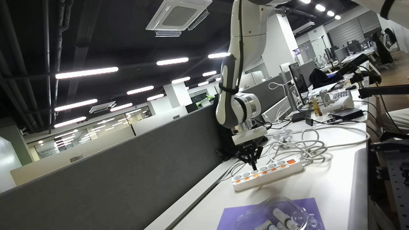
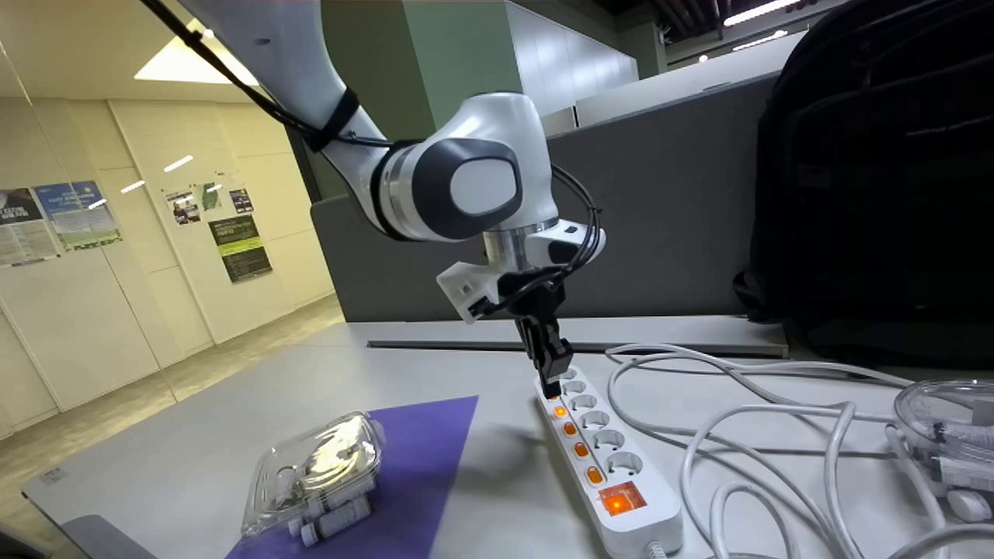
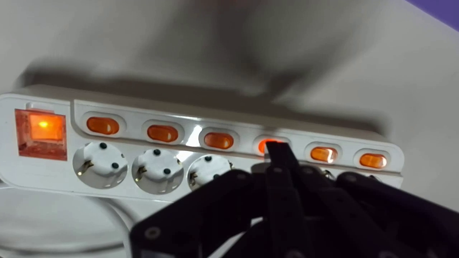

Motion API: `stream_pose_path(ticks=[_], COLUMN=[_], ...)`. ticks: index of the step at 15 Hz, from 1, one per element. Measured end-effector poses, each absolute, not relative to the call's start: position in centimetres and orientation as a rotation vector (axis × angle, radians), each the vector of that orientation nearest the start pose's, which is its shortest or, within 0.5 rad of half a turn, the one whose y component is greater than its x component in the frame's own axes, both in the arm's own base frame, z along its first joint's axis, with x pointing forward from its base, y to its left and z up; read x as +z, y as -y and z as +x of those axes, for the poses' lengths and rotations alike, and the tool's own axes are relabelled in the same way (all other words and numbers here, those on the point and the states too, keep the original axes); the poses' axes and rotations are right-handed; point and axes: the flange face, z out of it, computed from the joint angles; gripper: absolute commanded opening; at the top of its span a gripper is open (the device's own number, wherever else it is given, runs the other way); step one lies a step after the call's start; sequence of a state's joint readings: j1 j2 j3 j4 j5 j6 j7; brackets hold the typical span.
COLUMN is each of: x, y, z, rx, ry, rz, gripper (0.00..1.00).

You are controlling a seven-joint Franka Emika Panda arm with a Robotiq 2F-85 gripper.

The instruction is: Turn off the third socket switch from the left

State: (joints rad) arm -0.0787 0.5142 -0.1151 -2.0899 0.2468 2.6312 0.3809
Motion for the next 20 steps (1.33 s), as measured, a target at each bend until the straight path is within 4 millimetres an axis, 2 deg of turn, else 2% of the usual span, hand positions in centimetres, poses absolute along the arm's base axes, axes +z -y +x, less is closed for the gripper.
stream_pose_path(ticks=[10,20], x=[15.3,14.9], y=[12.1,12.3], z=[58.1,58.2], rx=[-0.012,0.013], ry=[-1.168,-1.174], rz=[-2.847,-2.846], gripper=[0.0,0.0])
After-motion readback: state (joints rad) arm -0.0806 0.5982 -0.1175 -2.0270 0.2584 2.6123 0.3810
